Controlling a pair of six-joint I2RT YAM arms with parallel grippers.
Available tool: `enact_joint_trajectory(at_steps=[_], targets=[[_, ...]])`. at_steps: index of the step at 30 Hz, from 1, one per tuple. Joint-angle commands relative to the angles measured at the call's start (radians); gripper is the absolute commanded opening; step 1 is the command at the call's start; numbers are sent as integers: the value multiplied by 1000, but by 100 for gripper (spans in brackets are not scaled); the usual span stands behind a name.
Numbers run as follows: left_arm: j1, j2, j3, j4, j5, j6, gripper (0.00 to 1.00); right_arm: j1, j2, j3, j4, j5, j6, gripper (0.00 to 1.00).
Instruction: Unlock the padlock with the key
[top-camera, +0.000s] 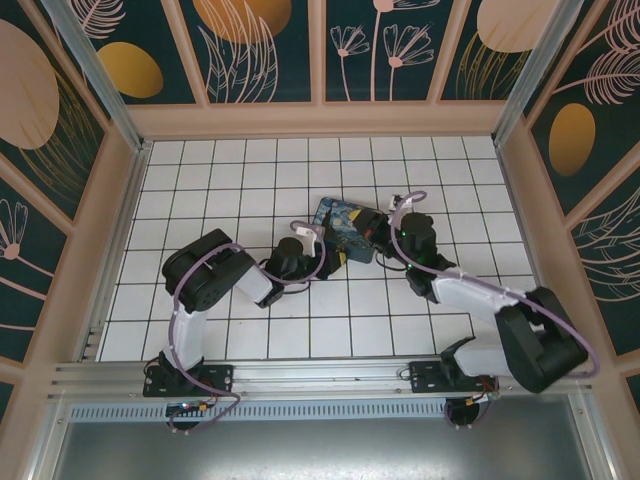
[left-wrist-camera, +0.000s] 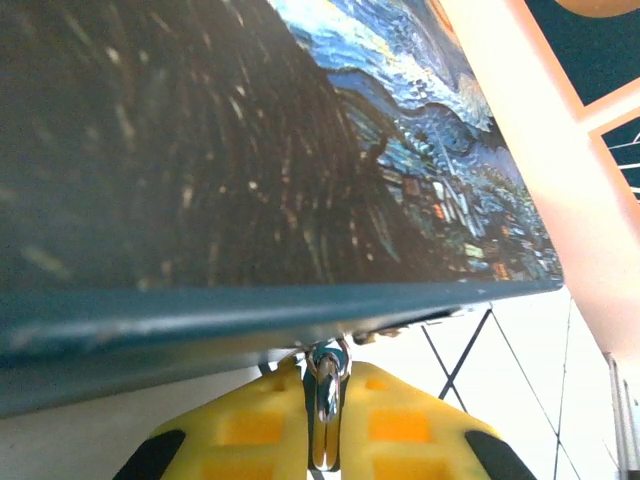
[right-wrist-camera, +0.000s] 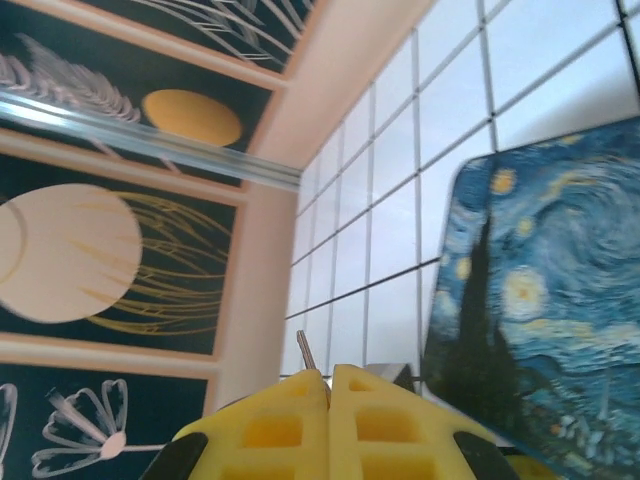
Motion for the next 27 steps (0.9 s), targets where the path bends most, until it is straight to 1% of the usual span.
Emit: enact_joint_trajectory(at_steps=[1, 4, 8, 12, 15, 18, 27], targets=[[14, -64, -5, -29, 54, -32, 0, 6, -95, -88, -27, -11, -36, 0], [27, -96, -9, -58, 95, -39, 0, 16, -171, -172, -6, -12, -37, 0], [49, -130, -11, -84, 152, -58, 0, 97, -243, -283, 36, 32, -24, 0], [63, -155, -7, -97, 217, -78, 0, 173, -272, -390, 91, 117, 25, 0], [67, -164, -2, -101, 258, -101, 0, 223, -263, -447, 124, 189, 59, 0], [68, -166, -1, -86, 290, -131, 0, 234, -234, -487, 190, 213, 84, 0], [70, -164, -17, -8, 396, -246, 0, 236, -138, -466, 238, 207, 78, 0]])
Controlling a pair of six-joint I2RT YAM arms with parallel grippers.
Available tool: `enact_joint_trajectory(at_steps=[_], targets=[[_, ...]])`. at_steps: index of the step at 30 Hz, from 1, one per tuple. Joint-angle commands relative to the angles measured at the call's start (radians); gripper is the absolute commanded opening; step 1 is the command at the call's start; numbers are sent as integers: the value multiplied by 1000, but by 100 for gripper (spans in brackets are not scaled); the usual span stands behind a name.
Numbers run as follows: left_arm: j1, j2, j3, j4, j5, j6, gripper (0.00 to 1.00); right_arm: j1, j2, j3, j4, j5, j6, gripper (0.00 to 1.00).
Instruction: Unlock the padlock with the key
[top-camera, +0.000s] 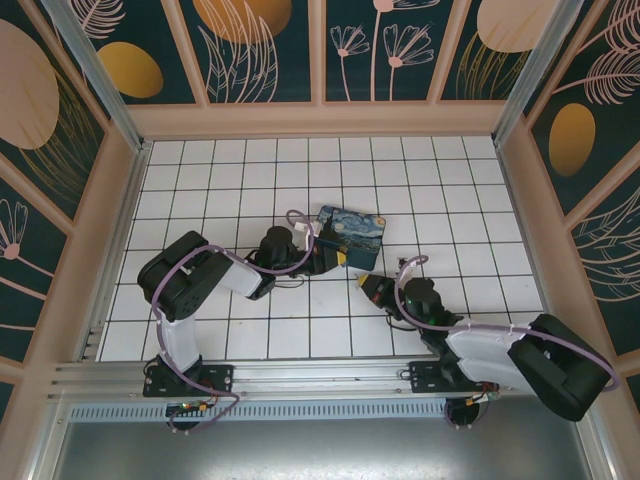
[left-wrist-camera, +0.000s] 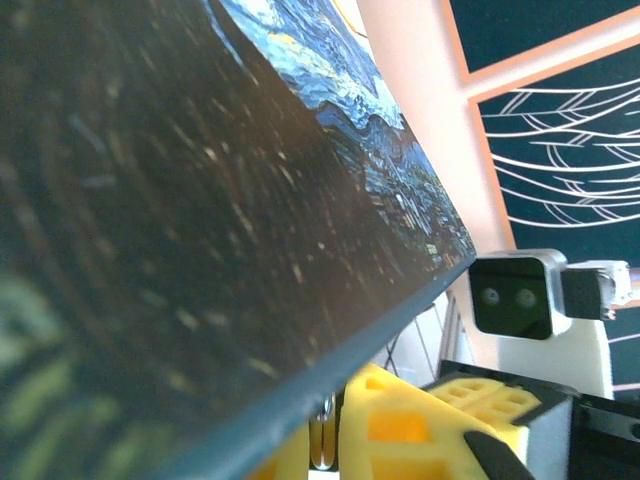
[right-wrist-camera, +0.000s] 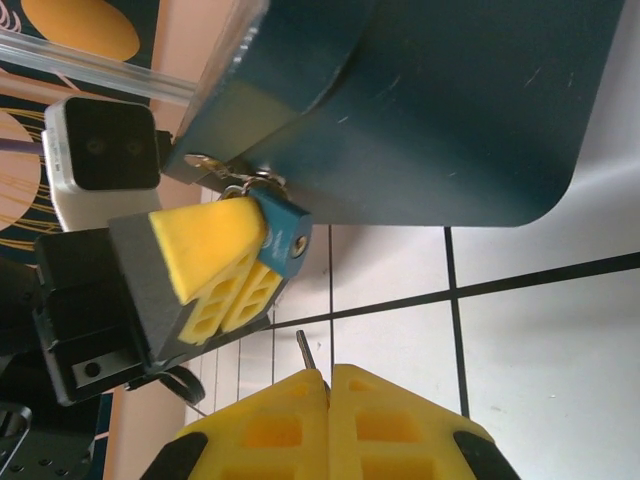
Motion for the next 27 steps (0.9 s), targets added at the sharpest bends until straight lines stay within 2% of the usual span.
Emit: enact_joint_trajectory(at_steps=[1, 11, 27], targets=[[7, -34, -9, 99, 87, -67, 0, 6, 29, 16, 71, 23, 15, 0], [12, 5, -27, 211, 149, -192, 0, 8, 109, 55, 115, 19, 19, 0], [12, 10, -30, 181, 134, -163, 0, 8, 103, 70, 108, 26, 18, 0]])
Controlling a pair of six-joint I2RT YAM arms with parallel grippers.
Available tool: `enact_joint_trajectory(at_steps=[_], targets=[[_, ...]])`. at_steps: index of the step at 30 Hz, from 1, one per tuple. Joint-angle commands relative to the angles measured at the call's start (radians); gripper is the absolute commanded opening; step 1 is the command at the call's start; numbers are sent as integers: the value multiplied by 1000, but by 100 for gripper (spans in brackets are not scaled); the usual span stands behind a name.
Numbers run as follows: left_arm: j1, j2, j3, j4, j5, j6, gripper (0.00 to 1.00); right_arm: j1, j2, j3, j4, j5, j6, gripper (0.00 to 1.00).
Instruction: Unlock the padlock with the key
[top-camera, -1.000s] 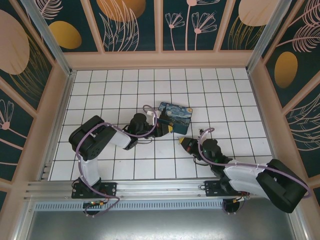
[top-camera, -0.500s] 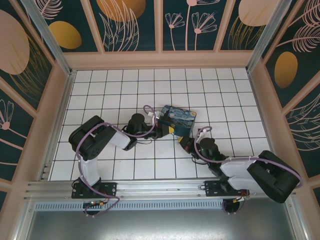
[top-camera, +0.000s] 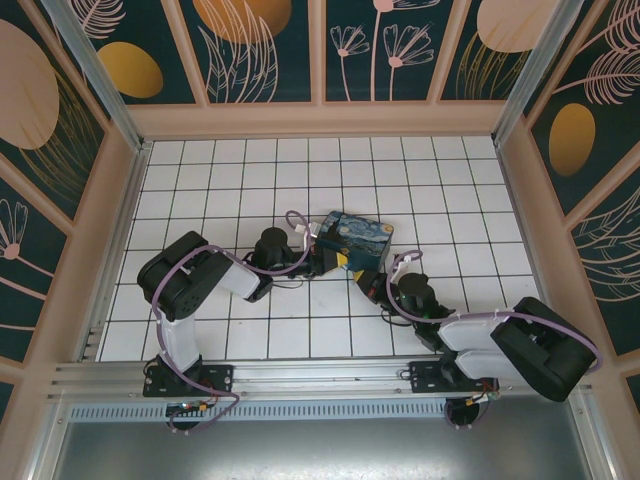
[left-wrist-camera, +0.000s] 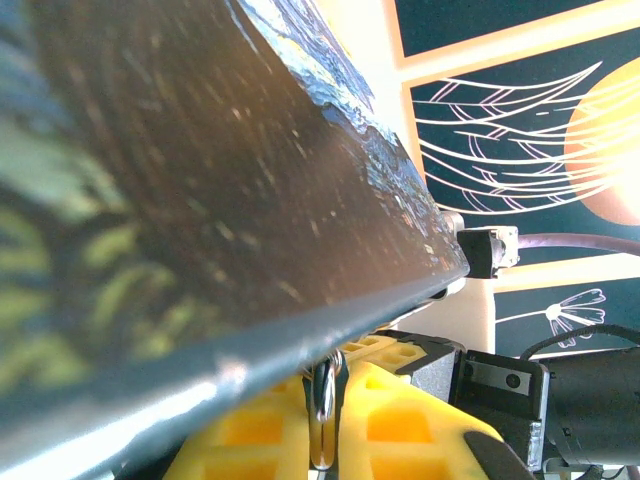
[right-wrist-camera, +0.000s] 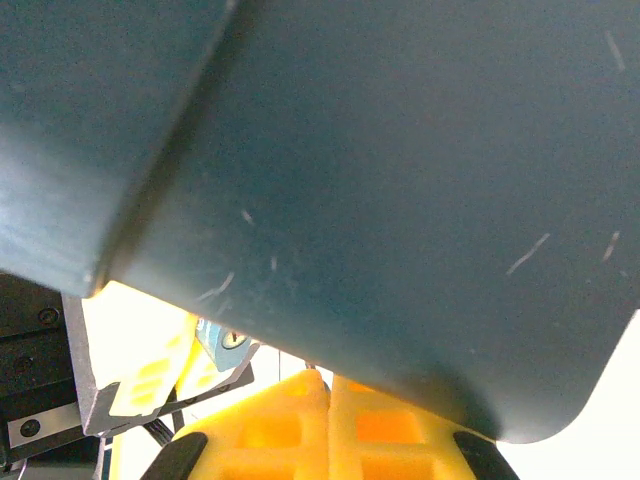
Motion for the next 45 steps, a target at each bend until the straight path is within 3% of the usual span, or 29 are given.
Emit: enact_joint_trajectory(at_steps=[1, 45], targets=[[4, 9, 0, 52, 24, 15, 0, 8, -23, 23, 29, 24, 1, 0], [4, 10, 22, -28, -34, 52, 0, 21, -42, 52, 9, 24, -2, 0]])
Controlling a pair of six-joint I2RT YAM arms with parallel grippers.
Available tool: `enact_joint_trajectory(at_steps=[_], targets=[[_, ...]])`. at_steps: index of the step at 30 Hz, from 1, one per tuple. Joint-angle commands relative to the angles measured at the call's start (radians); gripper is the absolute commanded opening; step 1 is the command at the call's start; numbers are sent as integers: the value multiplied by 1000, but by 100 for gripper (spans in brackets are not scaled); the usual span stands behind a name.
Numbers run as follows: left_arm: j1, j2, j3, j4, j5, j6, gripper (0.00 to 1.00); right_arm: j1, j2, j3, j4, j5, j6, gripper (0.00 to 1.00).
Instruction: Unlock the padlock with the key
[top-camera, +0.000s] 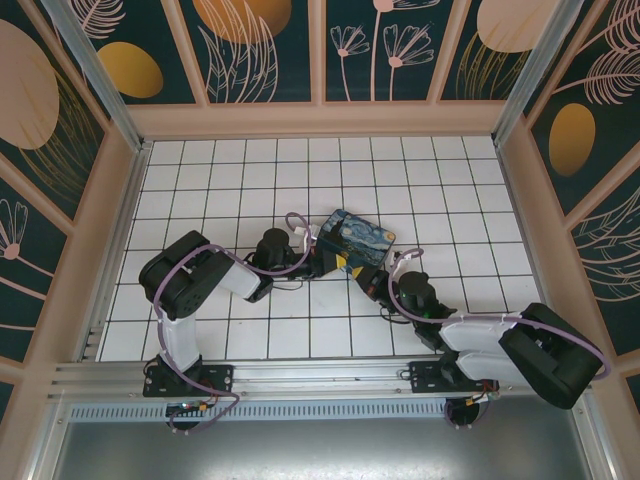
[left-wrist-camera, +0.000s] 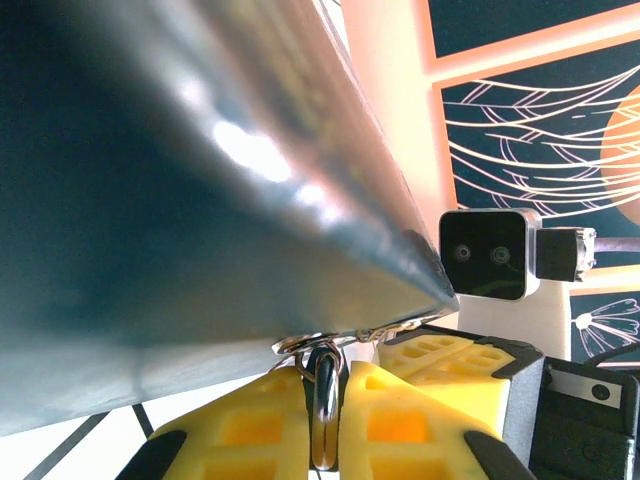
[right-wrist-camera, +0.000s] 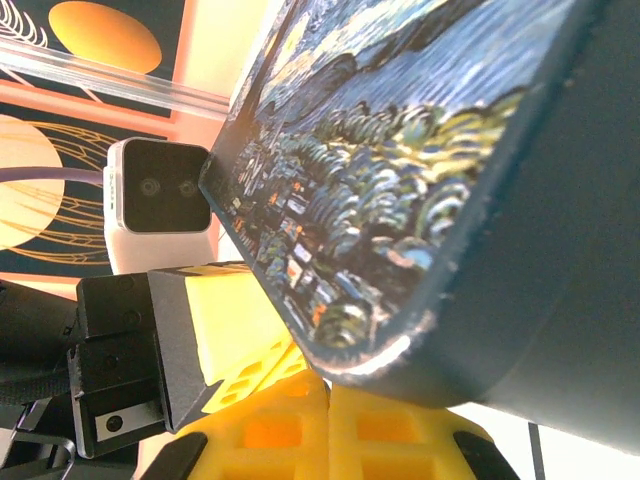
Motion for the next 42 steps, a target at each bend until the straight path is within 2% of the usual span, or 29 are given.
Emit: enact_joint_trajectory(at_steps=[1, 11, 25, 42], targets=[[2, -2, 21, 17, -7, 17, 0, 10, 10, 26, 46, 9, -2, 0], [2, -7, 31, 1, -10, 15, 0, 27, -36, -27, -44, 27, 24, 0], [3, -19, 27, -7, -12, 21, 0, 30, 74, 25, -2, 12, 18, 0], [2, -16, 15, 9, -11, 21, 0, 15, 80, 72, -18, 12, 1, 0]])
